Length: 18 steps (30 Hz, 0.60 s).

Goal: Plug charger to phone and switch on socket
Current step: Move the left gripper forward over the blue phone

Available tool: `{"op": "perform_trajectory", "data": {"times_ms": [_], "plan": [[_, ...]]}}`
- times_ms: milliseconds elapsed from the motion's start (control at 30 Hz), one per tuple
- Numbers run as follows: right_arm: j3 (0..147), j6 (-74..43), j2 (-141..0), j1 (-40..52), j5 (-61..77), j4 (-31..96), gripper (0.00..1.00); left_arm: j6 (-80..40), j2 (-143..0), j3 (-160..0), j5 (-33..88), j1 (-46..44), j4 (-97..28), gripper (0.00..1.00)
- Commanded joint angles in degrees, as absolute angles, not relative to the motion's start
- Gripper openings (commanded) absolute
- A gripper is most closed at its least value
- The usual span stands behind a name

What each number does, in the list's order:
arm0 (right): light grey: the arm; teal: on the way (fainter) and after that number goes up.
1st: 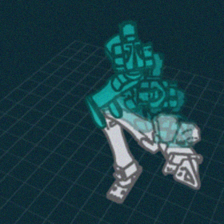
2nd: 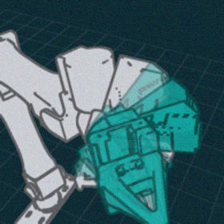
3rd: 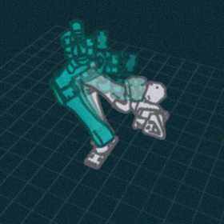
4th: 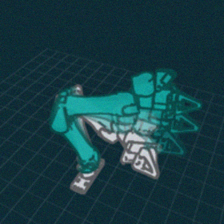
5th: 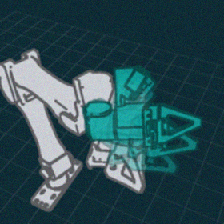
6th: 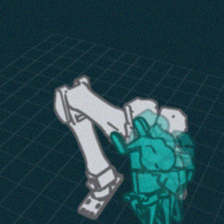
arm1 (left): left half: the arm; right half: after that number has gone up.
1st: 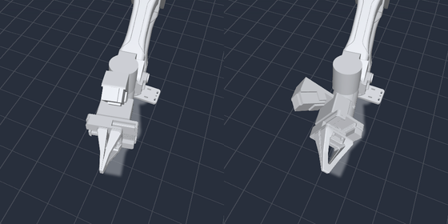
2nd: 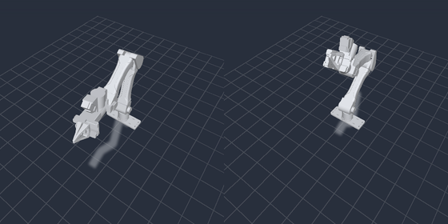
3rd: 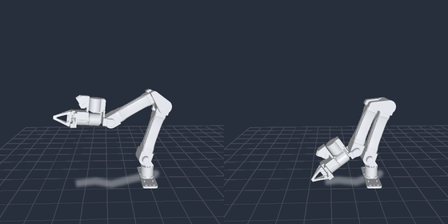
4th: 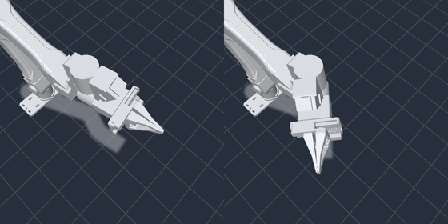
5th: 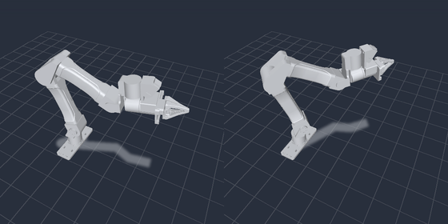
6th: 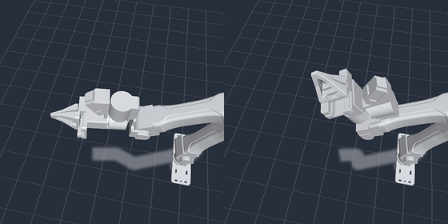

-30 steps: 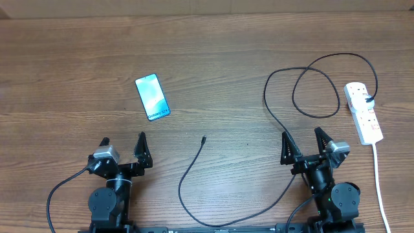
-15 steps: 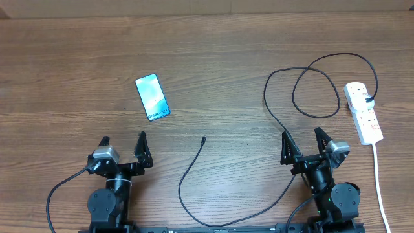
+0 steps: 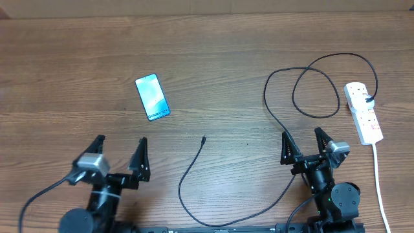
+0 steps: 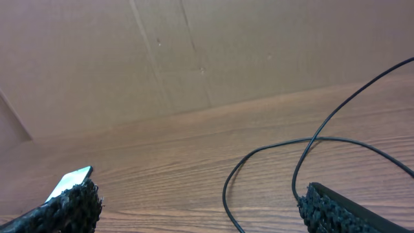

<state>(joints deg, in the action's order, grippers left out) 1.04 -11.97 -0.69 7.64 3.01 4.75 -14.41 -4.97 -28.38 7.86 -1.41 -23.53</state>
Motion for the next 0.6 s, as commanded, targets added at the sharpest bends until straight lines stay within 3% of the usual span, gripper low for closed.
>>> {"op": "perform_trajectory", "data": {"times_ms": [0,267,567], "plan": [[0.4,-11.9,-0.2,7.7,3.0,4.6,1.0,-12.1,-10.8,-38.4,9.1,-1.5,-28.6,1.0],[0.4,-11.9,-0.2,7.7,3.0,4.6,1.0,-8.8,-28.7,-58.5,15.8,-1.5,-42.5,1.0],[0.4,-11.9,-0.2,7.7,3.0,4.6,1.0,-8.7,-40.3,-67.4,23.0,-1.5,-50.8,1.0]]}}
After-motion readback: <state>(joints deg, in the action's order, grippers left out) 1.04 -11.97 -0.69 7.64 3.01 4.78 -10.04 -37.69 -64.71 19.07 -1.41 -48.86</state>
